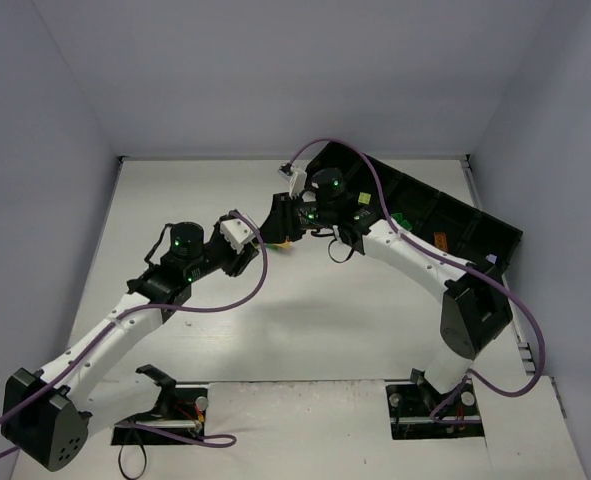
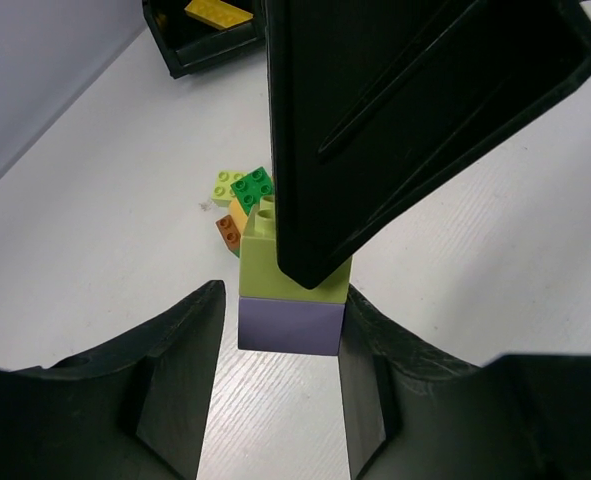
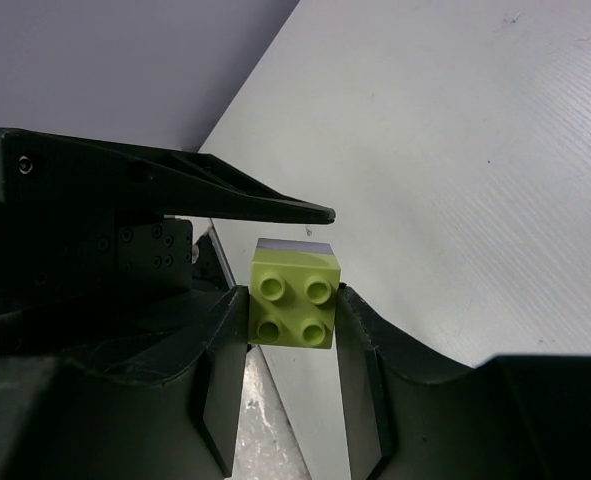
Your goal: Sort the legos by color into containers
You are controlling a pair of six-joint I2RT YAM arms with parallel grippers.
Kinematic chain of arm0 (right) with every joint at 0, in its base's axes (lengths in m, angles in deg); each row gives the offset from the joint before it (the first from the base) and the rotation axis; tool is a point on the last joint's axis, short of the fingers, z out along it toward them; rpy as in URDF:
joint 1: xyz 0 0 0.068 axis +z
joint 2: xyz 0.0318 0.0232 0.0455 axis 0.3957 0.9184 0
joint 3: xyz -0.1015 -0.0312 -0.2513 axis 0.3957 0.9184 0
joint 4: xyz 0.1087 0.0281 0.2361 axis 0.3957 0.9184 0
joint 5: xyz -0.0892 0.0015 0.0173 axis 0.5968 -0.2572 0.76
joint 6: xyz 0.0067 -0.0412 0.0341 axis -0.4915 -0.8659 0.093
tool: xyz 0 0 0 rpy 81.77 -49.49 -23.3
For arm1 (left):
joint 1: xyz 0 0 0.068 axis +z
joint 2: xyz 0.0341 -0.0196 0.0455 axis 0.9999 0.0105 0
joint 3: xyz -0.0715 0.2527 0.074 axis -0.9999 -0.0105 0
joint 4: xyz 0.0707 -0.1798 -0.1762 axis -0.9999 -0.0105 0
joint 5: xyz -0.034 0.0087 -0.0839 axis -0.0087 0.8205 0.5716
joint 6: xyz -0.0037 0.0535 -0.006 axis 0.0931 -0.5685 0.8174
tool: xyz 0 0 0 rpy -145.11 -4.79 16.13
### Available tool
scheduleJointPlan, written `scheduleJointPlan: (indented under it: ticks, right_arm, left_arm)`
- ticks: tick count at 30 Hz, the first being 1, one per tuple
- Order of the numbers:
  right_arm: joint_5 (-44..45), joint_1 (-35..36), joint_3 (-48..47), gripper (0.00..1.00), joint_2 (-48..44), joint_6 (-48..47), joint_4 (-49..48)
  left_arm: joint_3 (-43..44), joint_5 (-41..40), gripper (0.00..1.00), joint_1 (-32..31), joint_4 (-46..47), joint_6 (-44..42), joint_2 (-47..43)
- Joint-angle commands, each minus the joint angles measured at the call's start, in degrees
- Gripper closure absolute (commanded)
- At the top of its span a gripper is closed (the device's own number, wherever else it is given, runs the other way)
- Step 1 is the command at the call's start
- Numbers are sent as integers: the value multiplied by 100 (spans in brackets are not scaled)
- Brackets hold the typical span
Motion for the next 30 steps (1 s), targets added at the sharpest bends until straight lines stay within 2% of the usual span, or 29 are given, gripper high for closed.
scheduleJointPlan:
  ticks: [1, 3, 7, 12, 19, 30]
  right_arm:
    - [-213, -27, -50, 100, -361, 80, -474]
    - [-213, -27, -41, 100, -361, 80, -474]
    - [-204, -27, -24, 100, -370, 80, -483]
    - [-143, -89, 29, 100, -423, 80, -491]
    - [-90, -299, 134, 100, -546, -7, -465]
    - [138, -1222, 223, 100, -871, -359, -237]
  left_arm:
    - [84, -18, 58, 6, 518, 75, -86]
    - [66, -18, 59, 15, 553, 92, -95]
    - [66, 0, 70, 6, 527, 110, -78]
    - [75, 17, 100, 15, 448, 206, -51]
    - [66, -106, 100, 15, 342, 294, -69]
    - [-48, -211, 100, 15, 175, 418, -174]
